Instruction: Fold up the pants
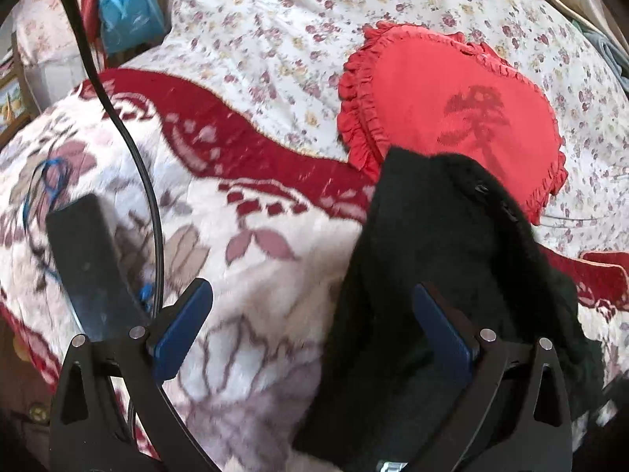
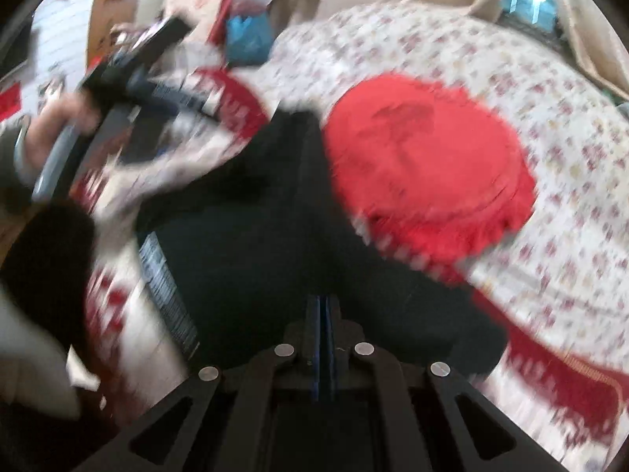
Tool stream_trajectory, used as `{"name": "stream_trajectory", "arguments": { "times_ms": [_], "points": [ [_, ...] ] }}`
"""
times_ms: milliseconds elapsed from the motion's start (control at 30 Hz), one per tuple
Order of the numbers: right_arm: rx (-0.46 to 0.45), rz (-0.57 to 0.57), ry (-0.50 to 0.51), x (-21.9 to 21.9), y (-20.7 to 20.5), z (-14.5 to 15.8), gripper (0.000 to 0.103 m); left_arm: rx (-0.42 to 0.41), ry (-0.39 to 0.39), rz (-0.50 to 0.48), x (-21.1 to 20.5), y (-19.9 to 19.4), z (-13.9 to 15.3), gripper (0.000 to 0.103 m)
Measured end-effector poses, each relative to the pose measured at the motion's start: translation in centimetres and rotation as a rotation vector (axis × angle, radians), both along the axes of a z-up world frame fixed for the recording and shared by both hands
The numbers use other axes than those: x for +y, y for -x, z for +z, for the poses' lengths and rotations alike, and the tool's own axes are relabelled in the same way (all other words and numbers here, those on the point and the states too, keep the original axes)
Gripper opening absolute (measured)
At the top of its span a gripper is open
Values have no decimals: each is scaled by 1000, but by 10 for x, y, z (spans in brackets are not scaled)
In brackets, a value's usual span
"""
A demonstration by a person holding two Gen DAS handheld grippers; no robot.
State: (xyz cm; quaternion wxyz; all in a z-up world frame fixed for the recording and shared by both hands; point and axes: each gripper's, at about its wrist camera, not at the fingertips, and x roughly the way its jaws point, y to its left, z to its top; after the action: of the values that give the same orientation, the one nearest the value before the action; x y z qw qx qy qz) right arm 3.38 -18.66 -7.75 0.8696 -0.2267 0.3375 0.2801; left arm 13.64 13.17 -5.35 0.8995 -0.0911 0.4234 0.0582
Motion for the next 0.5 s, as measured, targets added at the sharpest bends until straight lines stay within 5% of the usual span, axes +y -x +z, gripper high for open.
{"name": "stream_trajectory", "arguments": {
  "times_ms": [133, 233, 333, 400, 500],
  "points": [
    [119, -61, 10, -10, 19, -35, 2, -17, 21, 4, 2, 20, 3, 102],
    [99, -109, -67, -23, 18, -18, 3, -29, 21, 8, 5, 28, 6, 102],
    [26, -136, -89, -16, 1, 7, 28, -29, 35, 17, 8, 28, 6, 102],
    [-10, -134, -148, -6, -17, 27, 57, -27, 44, 21, 8, 25, 5, 102],
    [-44, -120, -184, 21, -55, 48, 60, -20, 39, 7, 4, 21, 0, 102]
  ]
}}
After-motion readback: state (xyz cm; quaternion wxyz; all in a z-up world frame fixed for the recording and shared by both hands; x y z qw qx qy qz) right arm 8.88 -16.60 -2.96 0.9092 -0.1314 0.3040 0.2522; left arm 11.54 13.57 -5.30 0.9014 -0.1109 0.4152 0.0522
